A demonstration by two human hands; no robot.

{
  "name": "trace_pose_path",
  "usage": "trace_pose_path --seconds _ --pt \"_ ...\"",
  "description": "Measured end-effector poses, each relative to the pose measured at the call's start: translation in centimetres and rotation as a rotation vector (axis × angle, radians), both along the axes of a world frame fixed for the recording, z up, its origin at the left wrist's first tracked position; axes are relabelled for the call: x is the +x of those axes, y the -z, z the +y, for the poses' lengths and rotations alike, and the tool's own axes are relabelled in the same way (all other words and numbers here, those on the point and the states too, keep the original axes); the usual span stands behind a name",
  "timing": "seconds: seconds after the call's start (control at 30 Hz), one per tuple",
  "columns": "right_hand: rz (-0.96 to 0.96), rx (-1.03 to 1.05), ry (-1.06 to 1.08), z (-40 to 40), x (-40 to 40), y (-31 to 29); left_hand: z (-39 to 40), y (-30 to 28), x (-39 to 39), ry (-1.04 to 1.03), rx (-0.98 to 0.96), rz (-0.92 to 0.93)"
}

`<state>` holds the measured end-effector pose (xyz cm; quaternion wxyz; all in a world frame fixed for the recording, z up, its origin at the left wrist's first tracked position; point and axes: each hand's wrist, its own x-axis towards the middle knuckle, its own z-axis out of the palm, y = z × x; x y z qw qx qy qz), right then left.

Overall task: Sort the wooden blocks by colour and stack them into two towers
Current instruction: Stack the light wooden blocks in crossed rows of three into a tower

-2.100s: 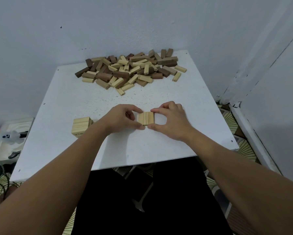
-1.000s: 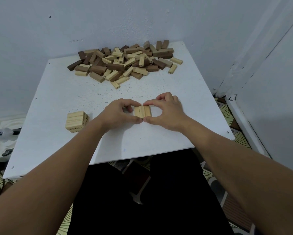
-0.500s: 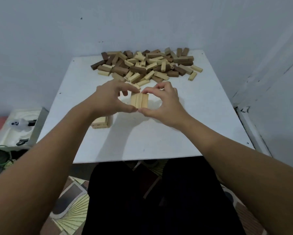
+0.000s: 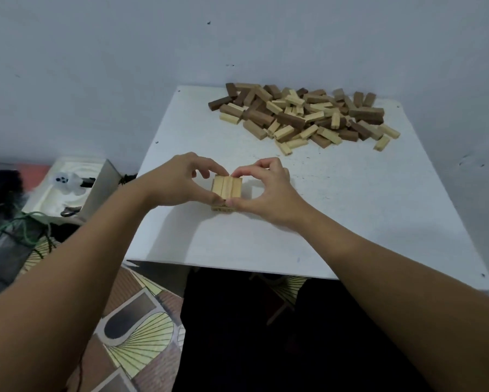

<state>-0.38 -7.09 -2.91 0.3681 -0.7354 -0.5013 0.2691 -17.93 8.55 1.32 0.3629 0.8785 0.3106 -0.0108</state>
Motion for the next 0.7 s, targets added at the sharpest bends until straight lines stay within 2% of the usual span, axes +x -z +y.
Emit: trace_pose_path --seconds 0.37,0.57,0.7 --pt "0.021 -0.002 0.011 0.7 -0.4 0.4 0.8 1.3 -0.4 -0.049 -0.078 -0.026" --pt "0.050 -0.005 0.003 0.4 -0.1 0.7 0.6 1.8 -0.6 -0.087 -0.183 -0.078" --pt "0.083 -0.005 -0.027 -0.1 0.2 1.3 0.9 2.2 -1.8 -0.112 -0.323 -0.118"
